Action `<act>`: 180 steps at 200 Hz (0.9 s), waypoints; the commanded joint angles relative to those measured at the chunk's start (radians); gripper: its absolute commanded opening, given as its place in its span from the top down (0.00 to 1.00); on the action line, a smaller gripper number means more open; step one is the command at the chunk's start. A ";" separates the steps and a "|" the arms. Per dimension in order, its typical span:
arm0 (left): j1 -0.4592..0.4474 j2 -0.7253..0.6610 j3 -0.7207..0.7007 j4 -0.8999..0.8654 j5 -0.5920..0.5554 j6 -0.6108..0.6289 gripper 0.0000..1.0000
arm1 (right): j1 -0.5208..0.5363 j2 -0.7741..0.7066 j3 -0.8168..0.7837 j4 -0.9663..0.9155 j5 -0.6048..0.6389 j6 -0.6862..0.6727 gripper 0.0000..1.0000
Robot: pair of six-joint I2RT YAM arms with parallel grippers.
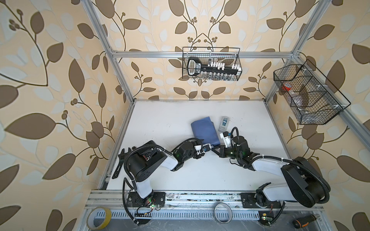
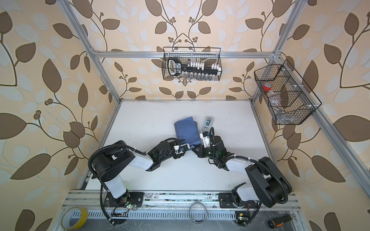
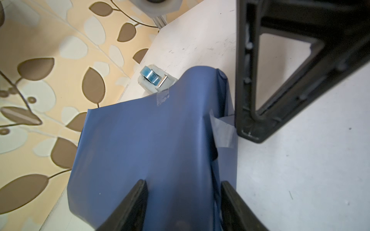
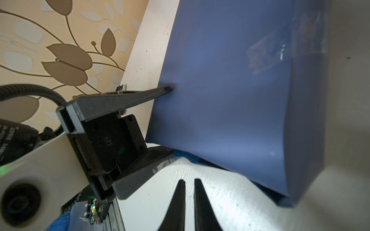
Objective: Wrap a gift box in wrapping paper
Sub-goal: Stick the wrapping paper to the gift box.
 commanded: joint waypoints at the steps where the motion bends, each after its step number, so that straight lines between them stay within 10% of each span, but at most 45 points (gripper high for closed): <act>1: 0.005 0.015 -0.022 -0.061 0.003 -0.009 0.42 | 0.004 0.011 0.037 0.026 0.001 0.004 0.89; 180: 0.004 0.012 -0.024 -0.061 0.003 -0.008 0.42 | 0.004 0.080 0.140 -0.031 0.052 -0.007 0.89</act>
